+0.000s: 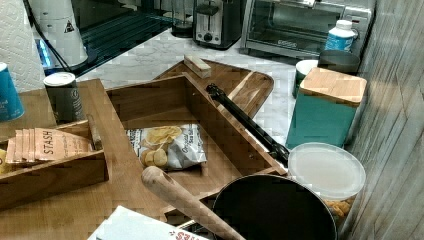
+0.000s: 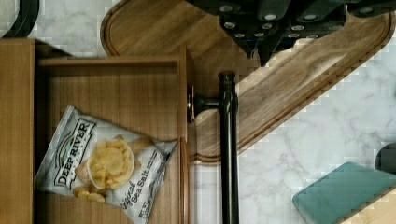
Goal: Close the drawer.
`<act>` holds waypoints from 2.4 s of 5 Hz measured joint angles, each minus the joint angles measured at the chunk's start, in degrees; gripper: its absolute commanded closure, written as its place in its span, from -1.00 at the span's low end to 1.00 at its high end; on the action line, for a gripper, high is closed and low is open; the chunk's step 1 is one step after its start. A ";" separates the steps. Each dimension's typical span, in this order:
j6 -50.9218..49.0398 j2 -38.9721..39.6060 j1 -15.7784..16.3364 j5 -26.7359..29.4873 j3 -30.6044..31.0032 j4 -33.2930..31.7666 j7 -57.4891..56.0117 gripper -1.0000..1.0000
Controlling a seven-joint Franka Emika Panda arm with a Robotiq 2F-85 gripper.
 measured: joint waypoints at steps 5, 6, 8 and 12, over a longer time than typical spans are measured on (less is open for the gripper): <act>13.02 15.08 -1.57 -0.03 -0.07 1.68 -0.87 1.00; 17.89 19.95 -0.31 0.03 -2.67 5.82 -0.87 1.00; 20.52 29.11 -1.62 0.03 -3.26 13.88 -0.69 1.00; 15.96 34.96 -1.79 2.04 -3.11 17.46 -0.99 1.00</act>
